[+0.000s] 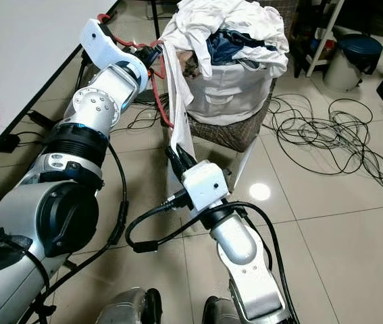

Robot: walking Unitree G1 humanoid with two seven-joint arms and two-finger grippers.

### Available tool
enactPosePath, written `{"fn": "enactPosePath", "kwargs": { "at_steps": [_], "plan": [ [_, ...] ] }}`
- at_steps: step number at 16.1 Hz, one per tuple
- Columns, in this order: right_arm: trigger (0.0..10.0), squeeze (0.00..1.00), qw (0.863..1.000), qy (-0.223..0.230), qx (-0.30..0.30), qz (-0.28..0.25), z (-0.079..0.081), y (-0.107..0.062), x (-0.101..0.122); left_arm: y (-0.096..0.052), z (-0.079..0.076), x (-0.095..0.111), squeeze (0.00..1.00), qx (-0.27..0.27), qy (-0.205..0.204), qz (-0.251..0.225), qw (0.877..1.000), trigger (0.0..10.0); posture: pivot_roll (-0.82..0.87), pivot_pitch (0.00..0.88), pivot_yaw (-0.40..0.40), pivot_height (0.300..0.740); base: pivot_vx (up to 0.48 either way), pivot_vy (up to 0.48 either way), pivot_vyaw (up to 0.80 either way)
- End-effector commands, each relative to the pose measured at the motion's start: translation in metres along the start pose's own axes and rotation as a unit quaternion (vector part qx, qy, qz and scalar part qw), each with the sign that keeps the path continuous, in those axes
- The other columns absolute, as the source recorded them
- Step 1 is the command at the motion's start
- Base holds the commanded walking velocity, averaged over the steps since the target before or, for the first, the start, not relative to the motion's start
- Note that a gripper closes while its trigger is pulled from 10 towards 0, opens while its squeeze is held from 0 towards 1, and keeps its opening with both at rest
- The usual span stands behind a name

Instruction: Hang hanger

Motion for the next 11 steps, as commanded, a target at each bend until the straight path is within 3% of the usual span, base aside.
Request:
{"fn": "enactPosePath", "kwargs": {
  "at_steps": [1, 4, 5, 7, 9, 10, 11],
  "plan": [
    [10.0, 0.0, 1.0, 0.003, 0.001, -0.016, 0.002, 0.006, 0.01, -0.002, -0.005, 0.008, 0.0, -0.008, 0.01, -0.021, 1.0, 10.0, -0.12, 0.083, 0.086, 0.74, 0.0, 0.0, 0.0],
    [10.0, 0.0, 1.0, 0.006, -0.007, -0.022, -0.001, 0.017, 0.016, -0.004, -0.003, -0.009, 0.0, -0.013, 0.055, -0.004, 0.998, 10.0, -0.12, 0.082, 0.084, 0.74, 0.0, 0.0, 0.0],
    [10.0, 0.0, 1.0, 0.008, -0.006, -0.023, 0.001, 0.025, 0.019, -0.008, -0.005, -0.025, 0.0, -0.027, 0.1, 0.012, 0.995, 10.0, -0.12, 0.081, 0.082, 0.74, 0.0, 0.0, 0.0],
    [10.0, 0.0, 1.0, 0.01, -0.007, -0.025, 0.003, 0.031, 0.023, -0.012, -0.009, -0.038, 0.0, -0.046, 0.145, 0.027, 0.988, 10.0, -0.11, 0.081, 0.079, 0.74, 0.0, 0.0, 0.0],
    [10.0, 0.0, 0.999, 0.015, -0.016, -0.03, -0.001, 0.038, 0.029, -0.019, -0.012, -0.052, 0.0, -0.077, 0.222, 0.04, 0.971, 10.0, -0.11, 0.082, 0.079, 0.74, 0.0, 0.0, 0.0],
    [10.0, 0.0, 0.999, 0.016, -0.033, -0.02, -0.01, 0.042, 0.028, -0.024, -0.012, -0.061, 0.0, -0.1, 0.278, 0.053, 0.954, 10.0, -0.11, 0.082, 0.077, 0.74, 0.0, 0.0, 0.0],
    [10.0, 0.0, 0.999, 0.01, -0.04, -0.008, -0.014, 0.043, 0.025, -0.026, -0.011, -0.065, 0.0, -0.105, 0.291, 0.062, 0.949, 10.0, -0.11, 0.081, 0.077, 0.74, 0.0, 0.0, 0.0]
  ]
}}
Point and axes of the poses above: a point about 5 cm out from each wrist's last joint towards the gripper, its own y axis pointing out of the wrist towards the gripper, its own x axis along the axis of the wrist's last joint, z = x × y, the point moved 6 cm from there along y, pointing out of the wrist towards the gripper, and after that the axes turned 10 degrees about -y, right-handed, at the moved point
